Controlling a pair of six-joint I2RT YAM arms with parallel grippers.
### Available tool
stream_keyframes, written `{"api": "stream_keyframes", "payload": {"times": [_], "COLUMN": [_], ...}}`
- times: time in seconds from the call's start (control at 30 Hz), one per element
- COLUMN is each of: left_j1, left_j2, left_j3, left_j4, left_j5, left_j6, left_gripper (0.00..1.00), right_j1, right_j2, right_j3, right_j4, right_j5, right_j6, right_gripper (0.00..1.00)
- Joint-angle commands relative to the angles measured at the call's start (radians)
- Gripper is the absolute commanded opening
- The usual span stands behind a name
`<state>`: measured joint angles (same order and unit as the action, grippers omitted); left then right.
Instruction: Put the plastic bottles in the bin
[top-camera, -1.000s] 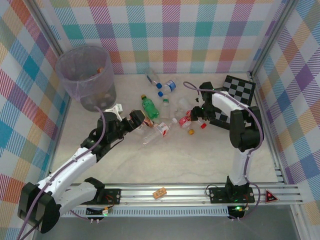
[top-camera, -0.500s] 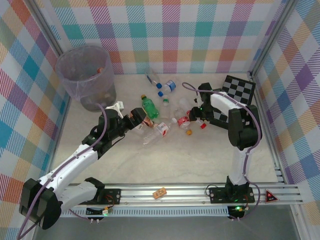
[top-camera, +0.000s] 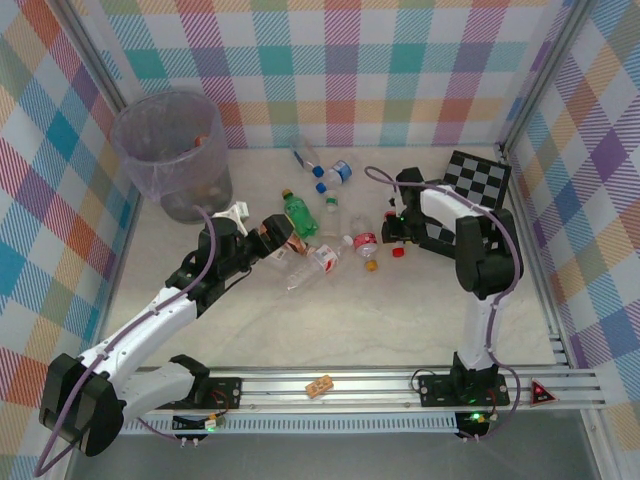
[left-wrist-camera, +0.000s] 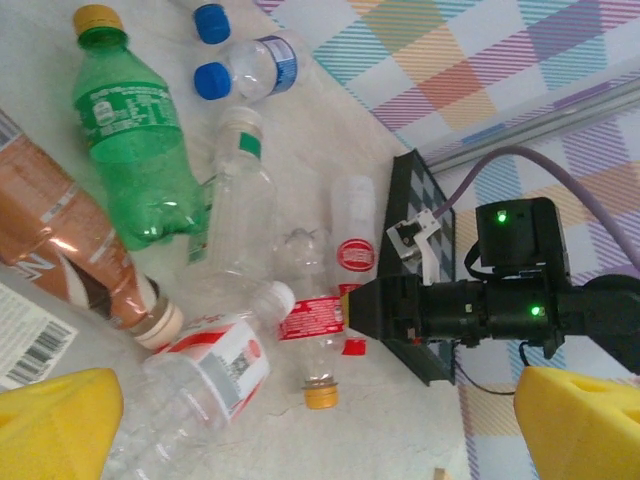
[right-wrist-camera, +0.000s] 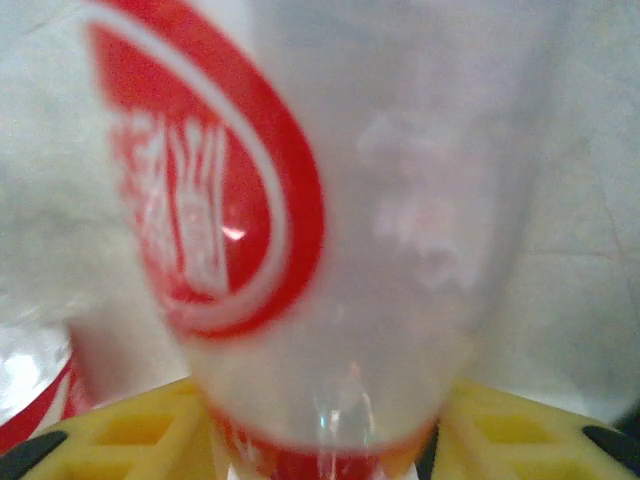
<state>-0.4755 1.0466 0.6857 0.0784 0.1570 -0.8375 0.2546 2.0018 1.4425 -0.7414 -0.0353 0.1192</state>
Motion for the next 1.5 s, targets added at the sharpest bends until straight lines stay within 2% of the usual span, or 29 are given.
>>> {"api": "stream_keyframes", "payload": {"times": [0.0, 0.23, 0.47, 0.57, 0.8, 1.03, 1.17, 1.33, 1.47], "left_j1": [-0.008, -0.009, -0.043, -0.074, -0.146, -0.161, -0.161, -0.164, -0.163], "left_j2": [0.011, 0.041, 0.130, 0.196, 0.341, 0.433, 0.444, 0.440, 0.442], "left_j3": [-0.009, -0.010, 0.009, 0.037, 0.124, 0.150, 0.156, 0.167, 0.174], "left_j4": [0.147, 0.268, 0.446, 0.498, 0.556, 0.636, 0.672, 0.655, 0.644], "left_j5": [0.047, 0.089, 0.161, 0.165, 0.128, 0.111, 0.114, 0.112, 0.108], "left_j6": [-0.063, -0.127, -0.205, -0.216, -0.271, -0.349, -0.380, -0.380, -0.377], "left_gripper": [1.00, 1.00, 1.00, 1.00, 1.00, 0.99, 0.79, 0.60, 0.56], "right_j1": [0.005, 0.005, 0.055, 0.107, 0.229, 0.303, 0.316, 0.318, 0.318], "right_j2": [-0.124, -0.287, -0.470, -0.505, -0.562, -0.577, -0.574, -0.565, -0.564], "right_j3": [-0.014, -0.044, -0.130, -0.143, -0.168, -0.160, -0.148, -0.137, -0.130], "right_j4": [0.001, -0.018, 0.045, 0.054, 0.113, 0.135, 0.120, 0.114, 0.109], "right_j5": [-0.025, -0.109, -0.394, -0.456, -0.511, -0.530, -0.500, -0.468, -0.449], "right_j6": [-0.003, 0.003, -0.011, 0.003, 0.060, 0.083, 0.085, 0.084, 0.087], "right_gripper": [0.48, 0.41, 0.41, 0.41, 0.40, 0.40, 0.40, 0.41, 0.46]}}
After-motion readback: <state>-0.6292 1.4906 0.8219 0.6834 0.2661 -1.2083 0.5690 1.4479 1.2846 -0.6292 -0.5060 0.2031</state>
